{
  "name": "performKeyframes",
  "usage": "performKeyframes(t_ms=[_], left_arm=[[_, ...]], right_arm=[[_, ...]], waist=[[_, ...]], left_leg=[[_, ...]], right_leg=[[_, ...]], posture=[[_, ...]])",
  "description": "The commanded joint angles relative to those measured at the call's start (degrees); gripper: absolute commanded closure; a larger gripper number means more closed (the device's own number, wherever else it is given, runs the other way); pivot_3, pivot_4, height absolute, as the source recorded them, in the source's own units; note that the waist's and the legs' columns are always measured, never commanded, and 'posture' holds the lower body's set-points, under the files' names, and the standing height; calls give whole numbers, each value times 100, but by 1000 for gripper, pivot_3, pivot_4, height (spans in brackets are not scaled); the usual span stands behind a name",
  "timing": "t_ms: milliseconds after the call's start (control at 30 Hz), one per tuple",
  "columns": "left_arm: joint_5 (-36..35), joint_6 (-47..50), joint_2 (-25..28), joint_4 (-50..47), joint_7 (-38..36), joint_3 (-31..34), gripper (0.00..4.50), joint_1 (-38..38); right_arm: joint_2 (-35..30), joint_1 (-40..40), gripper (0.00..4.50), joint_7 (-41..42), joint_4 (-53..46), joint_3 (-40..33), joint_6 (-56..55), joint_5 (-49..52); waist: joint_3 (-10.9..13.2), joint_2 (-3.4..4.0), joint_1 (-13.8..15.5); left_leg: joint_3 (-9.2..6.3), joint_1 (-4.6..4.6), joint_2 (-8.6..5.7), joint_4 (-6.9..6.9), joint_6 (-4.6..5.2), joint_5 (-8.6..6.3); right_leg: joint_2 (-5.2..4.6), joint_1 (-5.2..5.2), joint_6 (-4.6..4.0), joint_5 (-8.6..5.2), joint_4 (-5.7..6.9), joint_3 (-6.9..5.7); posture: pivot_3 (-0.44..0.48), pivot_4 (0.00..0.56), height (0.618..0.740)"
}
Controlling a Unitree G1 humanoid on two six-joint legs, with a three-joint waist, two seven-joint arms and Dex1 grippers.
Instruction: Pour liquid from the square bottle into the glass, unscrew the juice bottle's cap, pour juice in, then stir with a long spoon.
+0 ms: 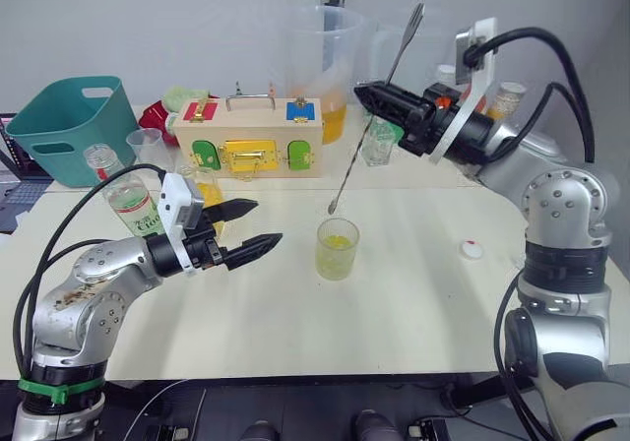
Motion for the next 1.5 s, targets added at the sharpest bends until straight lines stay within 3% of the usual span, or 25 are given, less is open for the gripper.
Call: performKeyframes(t_ms=[33, 667, 833, 1233, 1500], left_arm=[[-100, 8, 31, -203, 6, 8, 34, 61], [293, -170, 207, -299, -40, -331, 34, 341], [458, -278, 215, -335, -62, -438, 34, 396], [690, -438, 168, -286, -63, -624, 34, 418], [825, -476, 135, -230, -84, -742, 34, 376]], right_arm=[[-41, 13, 4500, 52, -328, -34, 81, -9], [-54, 701, 4500, 720, -325, 746, -563, -1577], [54, 765, 4500, 975, -229, 1062, -1427, -2265], [817, 1030, 4500, 1220, -336, 1042, -1851, -2242], [374, 1156, 4500, 1550, -820, 1015, -1042, -1969]], waist=[[0, -1, -3], [1, -1, 36], [1, 0, 42], [0, 0, 81], [1, 0, 91]], left_leg=[[0, -3, 1, 0, 0, 0], [1, -1, 0, 0, 0, 0], [1, -1, -1, 0, 0, 0], [1, 1, 0, 0, 0, 0], [1, 0, -1, 0, 0, 0]], right_leg=[[1, -2, 0, 0, 0, -1], [0, 2, 0, 0, -4, -1], [0, 1, 0, 0, -4, 0], [0, 1, 0, 0, -2, -1], [-1, 2, 0, 0, -3, -1]], posture=[[0, 150, 740], [0, 150, 740], [0, 150, 740], [0, 150, 740], [0, 150, 740]])
